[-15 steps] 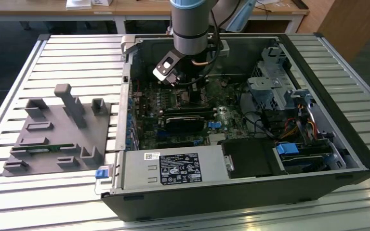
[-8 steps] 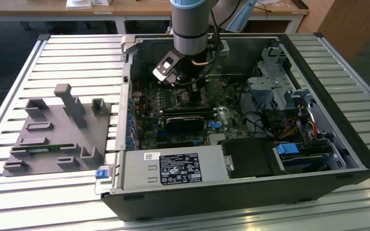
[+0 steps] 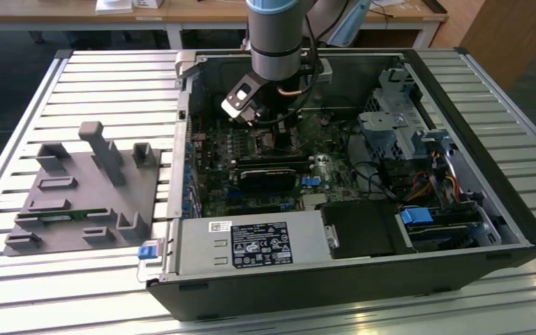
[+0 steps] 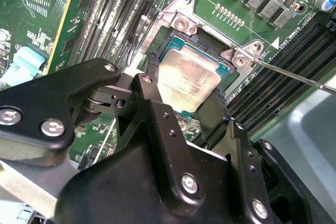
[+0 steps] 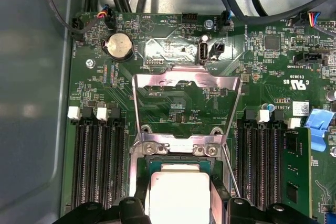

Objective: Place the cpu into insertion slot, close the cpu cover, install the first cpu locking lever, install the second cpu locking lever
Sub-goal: 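Place the cpu into insertion slot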

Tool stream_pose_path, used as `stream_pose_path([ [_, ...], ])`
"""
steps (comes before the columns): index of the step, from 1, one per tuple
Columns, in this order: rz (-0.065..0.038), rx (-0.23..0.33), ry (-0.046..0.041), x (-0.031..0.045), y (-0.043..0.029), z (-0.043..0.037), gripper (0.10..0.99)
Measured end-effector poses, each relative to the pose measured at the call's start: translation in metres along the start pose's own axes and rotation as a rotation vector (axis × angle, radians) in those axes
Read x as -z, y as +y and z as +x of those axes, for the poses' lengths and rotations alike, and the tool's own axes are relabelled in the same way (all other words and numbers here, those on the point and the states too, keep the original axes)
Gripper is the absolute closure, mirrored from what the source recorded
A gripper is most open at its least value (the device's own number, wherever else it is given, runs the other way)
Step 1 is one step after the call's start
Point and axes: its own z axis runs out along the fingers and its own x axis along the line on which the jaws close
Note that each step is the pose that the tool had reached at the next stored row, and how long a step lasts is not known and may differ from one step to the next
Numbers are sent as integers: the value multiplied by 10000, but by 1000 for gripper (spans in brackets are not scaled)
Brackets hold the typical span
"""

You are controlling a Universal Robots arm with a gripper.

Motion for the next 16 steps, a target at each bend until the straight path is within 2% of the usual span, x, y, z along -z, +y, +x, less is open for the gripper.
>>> stream_pose_path([
  [10,-7,-1,10,-5,1,2,537],
  [11,-6,-1,8,-5,1,1,475],
  [16,-1,-1,2,1,1,1,475],
])
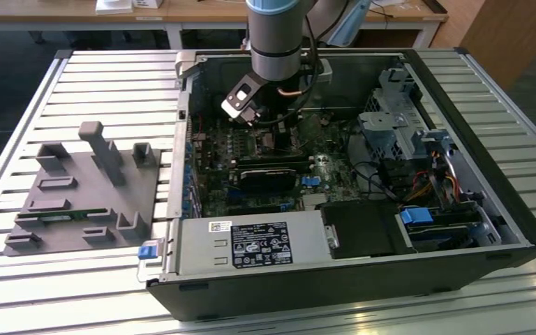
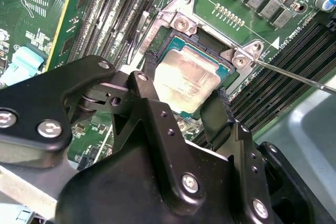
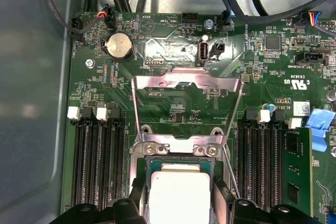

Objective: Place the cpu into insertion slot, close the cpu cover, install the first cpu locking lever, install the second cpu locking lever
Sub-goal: 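Place the cpu into insertion slot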

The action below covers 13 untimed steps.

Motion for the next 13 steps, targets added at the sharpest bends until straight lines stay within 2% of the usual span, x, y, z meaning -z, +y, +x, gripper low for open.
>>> stream_pose_path([
  [3,0,0,2,28,3,1,475],
  [8,25,-1,3,123,11,2,475],
  [9,34,-1,2,138,12,2,486],
  [11,48,-2,5,146,14,3,612],
  [13,64,-4,6,147,15,3,612],
])
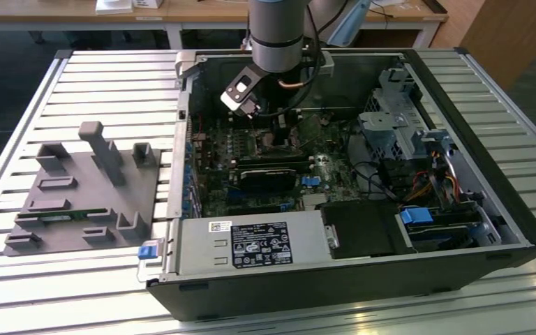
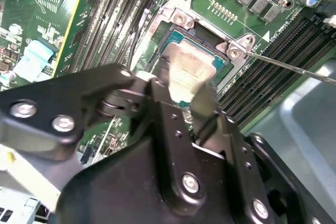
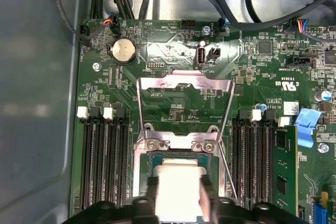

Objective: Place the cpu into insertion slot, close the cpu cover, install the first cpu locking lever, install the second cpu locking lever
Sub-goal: 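Place the cpu into insertion slot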

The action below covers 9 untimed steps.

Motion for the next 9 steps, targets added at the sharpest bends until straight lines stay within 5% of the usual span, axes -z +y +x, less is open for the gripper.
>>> stream_pose_path([
  [9,20,-8,1,10,1,0,961],
])
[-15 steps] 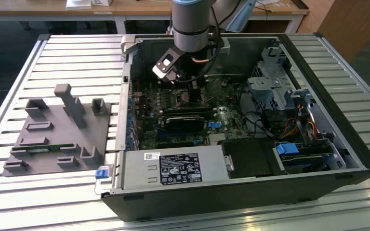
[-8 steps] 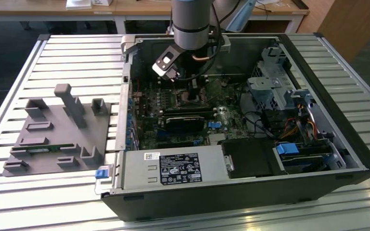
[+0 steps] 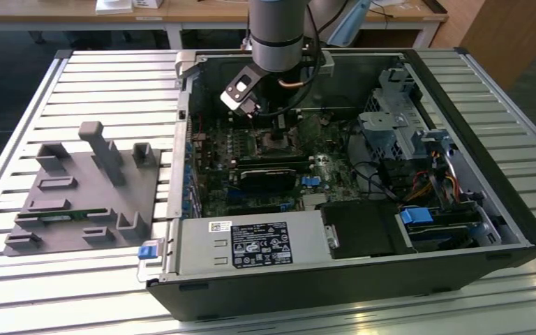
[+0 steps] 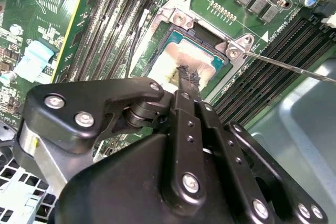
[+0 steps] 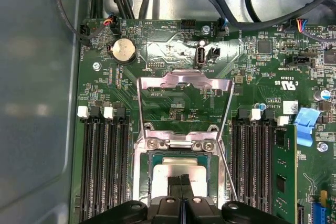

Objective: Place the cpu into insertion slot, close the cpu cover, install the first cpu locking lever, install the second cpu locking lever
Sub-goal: 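Place the cpu into insertion slot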

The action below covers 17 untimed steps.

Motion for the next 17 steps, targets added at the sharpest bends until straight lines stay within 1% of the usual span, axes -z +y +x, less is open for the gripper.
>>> stream_pose_path([
  [1,0,0,1,0,0,0,980],
  [7,0,-8,-1,5,0,0,980],
  [17,-2,-12,1,33,3,1,980],
])
